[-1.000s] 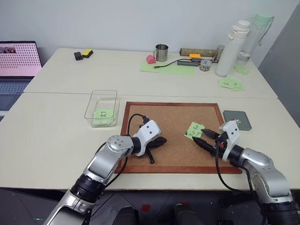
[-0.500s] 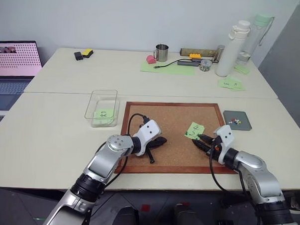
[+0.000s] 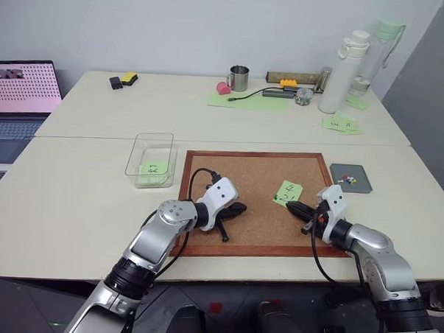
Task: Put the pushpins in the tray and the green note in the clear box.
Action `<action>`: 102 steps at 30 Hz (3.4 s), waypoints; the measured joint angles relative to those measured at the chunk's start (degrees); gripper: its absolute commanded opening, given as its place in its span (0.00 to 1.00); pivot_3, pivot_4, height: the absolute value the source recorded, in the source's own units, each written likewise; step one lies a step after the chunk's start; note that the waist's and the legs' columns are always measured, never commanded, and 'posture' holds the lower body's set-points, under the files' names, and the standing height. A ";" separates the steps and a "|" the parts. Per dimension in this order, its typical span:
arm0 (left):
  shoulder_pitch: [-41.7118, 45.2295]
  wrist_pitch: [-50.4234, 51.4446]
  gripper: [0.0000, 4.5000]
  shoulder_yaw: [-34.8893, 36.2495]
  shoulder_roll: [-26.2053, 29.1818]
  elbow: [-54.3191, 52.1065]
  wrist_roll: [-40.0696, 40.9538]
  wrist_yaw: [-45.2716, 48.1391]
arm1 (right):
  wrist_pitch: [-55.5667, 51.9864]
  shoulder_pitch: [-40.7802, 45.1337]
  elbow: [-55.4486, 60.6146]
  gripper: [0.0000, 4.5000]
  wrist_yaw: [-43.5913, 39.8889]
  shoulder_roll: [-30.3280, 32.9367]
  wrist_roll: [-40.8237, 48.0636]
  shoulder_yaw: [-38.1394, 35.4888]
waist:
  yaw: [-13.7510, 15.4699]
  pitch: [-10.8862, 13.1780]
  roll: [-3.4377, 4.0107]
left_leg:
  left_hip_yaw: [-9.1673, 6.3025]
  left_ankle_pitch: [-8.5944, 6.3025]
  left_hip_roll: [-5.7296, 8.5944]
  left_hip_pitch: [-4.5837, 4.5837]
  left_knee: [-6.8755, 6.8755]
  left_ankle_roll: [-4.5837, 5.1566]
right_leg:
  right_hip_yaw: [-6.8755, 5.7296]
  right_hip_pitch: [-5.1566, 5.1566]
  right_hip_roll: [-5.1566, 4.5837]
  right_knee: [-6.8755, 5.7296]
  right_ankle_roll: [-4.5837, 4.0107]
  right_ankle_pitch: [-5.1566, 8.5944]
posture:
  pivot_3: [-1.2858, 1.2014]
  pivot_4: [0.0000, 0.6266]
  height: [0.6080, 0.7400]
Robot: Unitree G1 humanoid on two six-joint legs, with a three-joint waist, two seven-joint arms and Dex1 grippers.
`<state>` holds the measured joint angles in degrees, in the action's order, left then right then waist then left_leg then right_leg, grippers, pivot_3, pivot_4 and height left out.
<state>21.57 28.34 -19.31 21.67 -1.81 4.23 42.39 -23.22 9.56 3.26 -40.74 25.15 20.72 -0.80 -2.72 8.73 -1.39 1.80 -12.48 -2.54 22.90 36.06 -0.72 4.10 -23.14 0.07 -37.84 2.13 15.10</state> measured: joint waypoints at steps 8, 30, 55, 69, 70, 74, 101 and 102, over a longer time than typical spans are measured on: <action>-0.03 0.00 0.00 -0.24 -0.08 0.04 0.00 -0.25 | -4.19 2.06 9.09 0.01 4.37 -1.27 7.01 -5.90 | 0.09 -0.13 -0.19 | -0.04 0.00 -0.03 0.00 -0.01 0.00 | -0.03 0.01 0.00 0.02 0.12 -0.07 | 0.52 0.24 1.00; -0.15 -0.02 0.00 -0.27 -0.01 -0.21 0.00 -0.18 | 8.43 24.46 -38.51 0.31 14.02 5.33 -5.99 -12.71 | -0.12 -0.14 -0.19 | 0.11 0.00 0.03 0.00 -0.03 0.00 | -0.02 0.03 -0.01 0.02 0.08 -0.05 | 0.52 0.24 1.00; -2.61 1.28 0.00 0.75 0.71 -3.32 0.09 -1.76 | 3.78 6.32 -0.92 0.58 -1.52 0.90 1.03 -1.03 | -0.61 -0.15 -0.16 | -0.07 -0.01 -0.17 -0.09 -0.12 0.00 | -0.01 -0.02 0.22 -0.12 -0.03 0.02 | 0.52 0.24 1.00; -2.45 1.28 0.00 0.57 0.83 -3.29 0.09 -1.45 | 4.02 8.05 -8.40 0.58 2.05 -4.84 -6.05 6.68 | -0.50 -0.17 -0.21 | -0.07 -0.01 -0.16 -0.07 -0.13 0.00 | -0.08 -0.04 0.22 -0.11 -0.11 0.07 | 0.52 0.24 1.00; -2.48 1.28 0.00 0.59 0.89 -3.31 0.09 -1.45 | 4.50 8.40 -9.05 0.58 1.98 -5.17 -6.14 6.69 | -0.52 -0.17 -0.21 | -0.07 -0.01 -0.17 -0.08 -0.14 0.00 | -0.07 -0.04 0.22 -0.12 -0.11 0.07 | 0.52 0.24 1.00; -2.65 1.32 0.00 0.63 0.93 -3.41 0.09 -1.71 | 5.83 10.06 -12.09 0.41 1.79 -6.54 -6.25 6.86 | -0.55 -0.23 -0.30 | -0.08 -0.01 -0.17 -0.09 -0.14 0.00 | -0.08 -0.03 0.23 -0.13 -0.11 0.07 | 0.52 0.24 1.00; -2.91 3.06 0.04 2.99 0.61 -4.93 3.10 -1.63 | 18.39 12.60 -2.91 0.00 -1.50 4.63 -17.29 9.19 | -0.51 -0.16 -0.45 | -0.08 -0.02 -0.19 0.00 -0.15 -0.01 | -0.07 -0.13 0.25 -0.11 -0.12 0.07 | 0.52 0.24 1.00; -2.90 4.37 0.08 3.80 0.40 -4.97 4.53 -1.29 | 18.86 12.70 -1.36 0.00 -2.18 5.97 -17.32 8.89 | -0.50 -0.15 -0.47 | -0.06 -0.02 -0.19 0.01 -0.16 -0.01 | -0.11 -0.13 0.25 -0.11 -0.12 0.08 | 0.52 0.24 1.00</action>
<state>18.67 32.71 -15.51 22.07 -6.78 8.76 41.10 -4.36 22.26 1.90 -42.92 31.12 3.40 8.09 -3.22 8.59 -1.86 1.74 -12.49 -2.73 22.91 35.91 -0.72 3.99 -23.27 0.32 -37.95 2.01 15.17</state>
